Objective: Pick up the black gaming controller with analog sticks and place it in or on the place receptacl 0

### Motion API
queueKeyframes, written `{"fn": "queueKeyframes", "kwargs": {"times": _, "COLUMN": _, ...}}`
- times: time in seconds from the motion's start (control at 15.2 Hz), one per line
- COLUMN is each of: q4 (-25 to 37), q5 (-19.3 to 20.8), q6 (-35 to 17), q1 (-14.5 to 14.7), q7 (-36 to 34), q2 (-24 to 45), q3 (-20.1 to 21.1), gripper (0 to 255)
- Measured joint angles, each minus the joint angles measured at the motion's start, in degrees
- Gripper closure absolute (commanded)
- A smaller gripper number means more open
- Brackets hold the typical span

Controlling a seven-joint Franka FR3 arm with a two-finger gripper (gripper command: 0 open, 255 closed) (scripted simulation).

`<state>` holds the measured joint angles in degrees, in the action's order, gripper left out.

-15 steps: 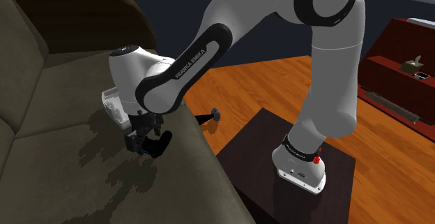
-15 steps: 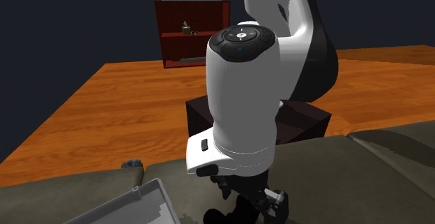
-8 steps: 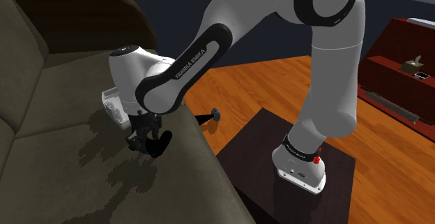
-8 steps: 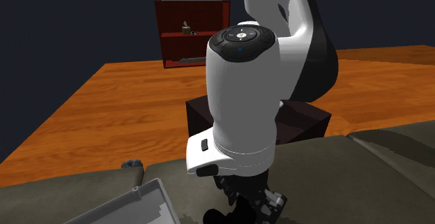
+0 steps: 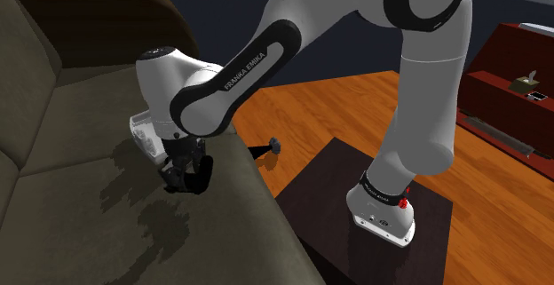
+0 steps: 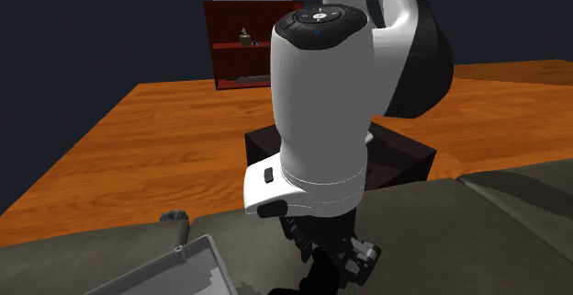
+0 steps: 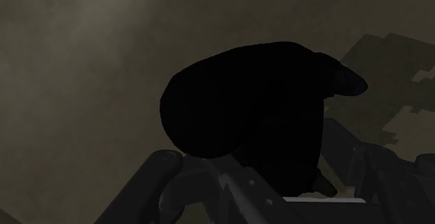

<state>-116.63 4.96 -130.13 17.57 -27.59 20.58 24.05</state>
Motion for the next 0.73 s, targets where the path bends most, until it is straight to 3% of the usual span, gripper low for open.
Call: {"fn": "queueKeyframes", "kwargs": {"times": 0.73, "q4": 2.07, "q5": -2.66, "q6": 7.02, "q1": -0.95, "q7": 1.28, "q2": -5.36, "q3": 1.19, "gripper": 255}}
